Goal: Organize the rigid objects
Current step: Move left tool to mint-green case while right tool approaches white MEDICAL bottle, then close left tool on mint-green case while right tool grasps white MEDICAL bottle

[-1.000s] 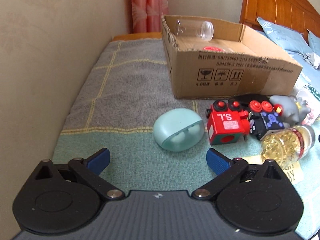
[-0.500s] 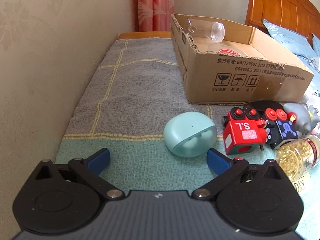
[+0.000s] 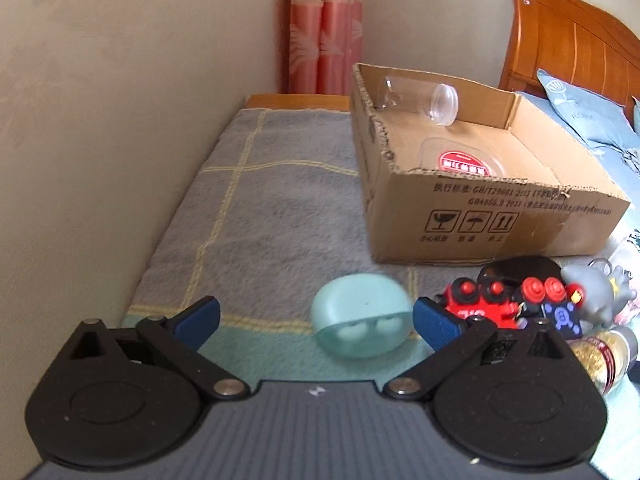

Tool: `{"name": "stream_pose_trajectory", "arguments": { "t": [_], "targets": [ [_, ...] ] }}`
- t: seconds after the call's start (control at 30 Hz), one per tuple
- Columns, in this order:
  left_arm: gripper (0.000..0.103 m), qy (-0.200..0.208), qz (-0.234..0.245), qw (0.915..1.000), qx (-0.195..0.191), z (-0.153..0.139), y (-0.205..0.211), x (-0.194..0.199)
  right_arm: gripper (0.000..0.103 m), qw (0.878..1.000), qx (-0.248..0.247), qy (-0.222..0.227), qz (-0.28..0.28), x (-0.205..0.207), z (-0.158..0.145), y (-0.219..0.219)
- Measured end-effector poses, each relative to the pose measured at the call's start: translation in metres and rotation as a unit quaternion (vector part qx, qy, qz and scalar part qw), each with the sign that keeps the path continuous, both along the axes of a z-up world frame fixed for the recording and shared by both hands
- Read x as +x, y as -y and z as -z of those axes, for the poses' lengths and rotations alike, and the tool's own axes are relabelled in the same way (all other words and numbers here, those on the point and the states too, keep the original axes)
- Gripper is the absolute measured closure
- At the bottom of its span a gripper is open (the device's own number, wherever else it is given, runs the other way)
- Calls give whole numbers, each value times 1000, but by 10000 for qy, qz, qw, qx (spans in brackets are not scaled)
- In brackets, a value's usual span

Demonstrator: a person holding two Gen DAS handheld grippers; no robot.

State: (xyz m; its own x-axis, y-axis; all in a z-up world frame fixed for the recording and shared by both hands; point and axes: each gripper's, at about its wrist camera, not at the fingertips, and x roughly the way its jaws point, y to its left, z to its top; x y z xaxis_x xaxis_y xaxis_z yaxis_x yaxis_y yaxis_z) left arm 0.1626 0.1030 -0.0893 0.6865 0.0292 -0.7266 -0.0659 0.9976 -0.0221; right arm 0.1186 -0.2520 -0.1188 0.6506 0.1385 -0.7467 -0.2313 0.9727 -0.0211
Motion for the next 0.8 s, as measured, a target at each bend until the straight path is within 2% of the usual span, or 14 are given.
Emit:
{"name": "stream_pose_trajectory", "arguments": {
  "t": [0.13,0.27,0.4,0.53,0.63,0.73,0.8],
  "targets": [
    [1,-179,57,9997,132,10,8,14,0,10000,2,14,7,-1,0,0],
    [1,-263,10,9996,131,15,2,8,0,10000,-2,8,-3,-1,1,-1],
    [1,-268,-35,9992,278,16,-5,1,0,10000,-5,-5,-39,0,1,0],
    [2,-167,163,9990,377,17,-1,3,0,9999,-14,-51,-115,1,0,2],
    [4,-114,309,9989,342,18,2,8,0,9997,-36,-130,-193,4,-1,3],
    [12,-75,373,9991,188,17,3,10,0,9993,-72,-241,-280,8,-3,7],
    [12,-67,341,9993,118,18,2,11,0,9990,-89,-288,-328,12,-3,11]
  ]
}}
